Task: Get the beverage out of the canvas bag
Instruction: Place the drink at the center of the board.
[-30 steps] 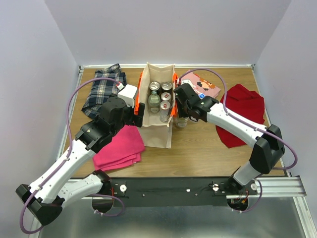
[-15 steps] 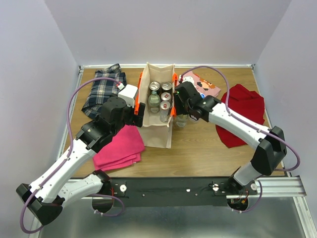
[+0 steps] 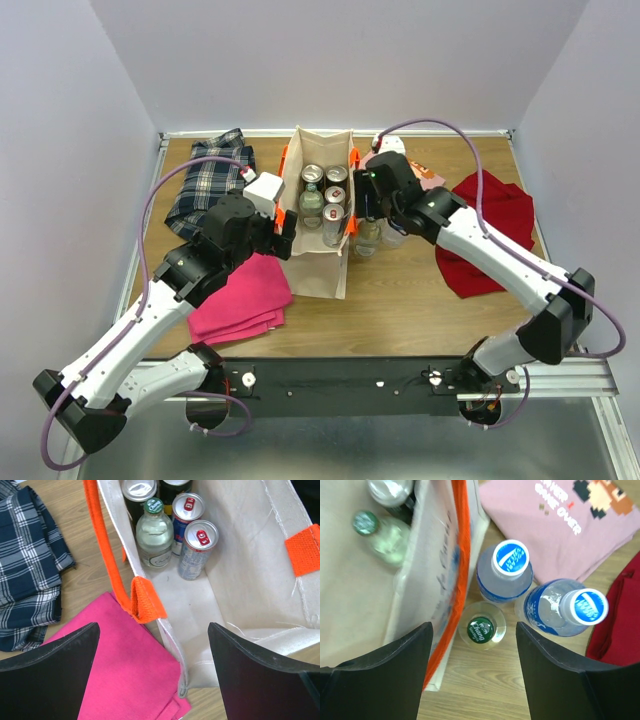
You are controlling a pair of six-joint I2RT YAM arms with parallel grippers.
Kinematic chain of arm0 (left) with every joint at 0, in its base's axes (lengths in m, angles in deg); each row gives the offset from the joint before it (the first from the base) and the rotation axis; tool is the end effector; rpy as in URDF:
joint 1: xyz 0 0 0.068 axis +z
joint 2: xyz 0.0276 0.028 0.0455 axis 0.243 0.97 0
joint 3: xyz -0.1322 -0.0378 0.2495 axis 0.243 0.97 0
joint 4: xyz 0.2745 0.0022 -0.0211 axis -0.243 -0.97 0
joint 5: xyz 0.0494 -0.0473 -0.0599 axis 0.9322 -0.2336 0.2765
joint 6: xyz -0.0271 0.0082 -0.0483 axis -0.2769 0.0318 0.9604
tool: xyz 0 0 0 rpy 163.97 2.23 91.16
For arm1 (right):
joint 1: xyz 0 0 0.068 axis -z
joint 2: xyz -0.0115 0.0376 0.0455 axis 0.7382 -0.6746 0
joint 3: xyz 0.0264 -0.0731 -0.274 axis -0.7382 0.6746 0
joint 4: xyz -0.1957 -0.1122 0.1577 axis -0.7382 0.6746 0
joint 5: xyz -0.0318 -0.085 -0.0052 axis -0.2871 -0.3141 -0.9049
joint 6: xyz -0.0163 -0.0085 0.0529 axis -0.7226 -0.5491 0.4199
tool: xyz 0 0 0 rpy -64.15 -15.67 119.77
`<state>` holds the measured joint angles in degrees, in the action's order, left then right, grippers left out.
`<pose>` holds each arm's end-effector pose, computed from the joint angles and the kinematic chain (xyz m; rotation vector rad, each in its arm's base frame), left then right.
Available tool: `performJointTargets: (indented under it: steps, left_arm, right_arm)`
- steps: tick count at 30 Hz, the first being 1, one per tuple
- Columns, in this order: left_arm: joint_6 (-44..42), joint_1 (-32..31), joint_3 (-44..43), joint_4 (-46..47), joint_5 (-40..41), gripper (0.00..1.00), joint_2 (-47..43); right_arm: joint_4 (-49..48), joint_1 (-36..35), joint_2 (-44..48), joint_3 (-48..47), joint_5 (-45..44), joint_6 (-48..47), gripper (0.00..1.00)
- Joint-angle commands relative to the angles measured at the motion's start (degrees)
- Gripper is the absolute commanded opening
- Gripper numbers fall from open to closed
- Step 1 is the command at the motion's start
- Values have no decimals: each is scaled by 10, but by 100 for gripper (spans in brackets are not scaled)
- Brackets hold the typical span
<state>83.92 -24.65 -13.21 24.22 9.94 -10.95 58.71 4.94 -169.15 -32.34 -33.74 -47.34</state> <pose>0.1670 -0.1236 0.3771 0.3849 1.9842 -0.3215 0.2693 0.2262 0.3503 -0.1997 2.2010 0.1284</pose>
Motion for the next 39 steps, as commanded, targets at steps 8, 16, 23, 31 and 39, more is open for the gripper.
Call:
performJointTargets:
  steps: [8,16,23,31,39]
  left_arm:
    - [-20,0,7,13,-69,99,8]
    - [-23,0,7,7,-79,99,12]
    - [-22,0,18,8,-75,98,12]
    - [-20,0,25,6,-69,98,9]
    - [-21,0,46,7,-72,98,7]
  right_arm:
    - [34,0,34,-105,20,-14,76]
    - [56,1,-8,-172,83,-25,76]
    - [88,1,-60,-251,146,-42,76]
    - [123,0,-122,-327,200,-50,76]
    - [139,-1,-169,-354,238,-52,75]
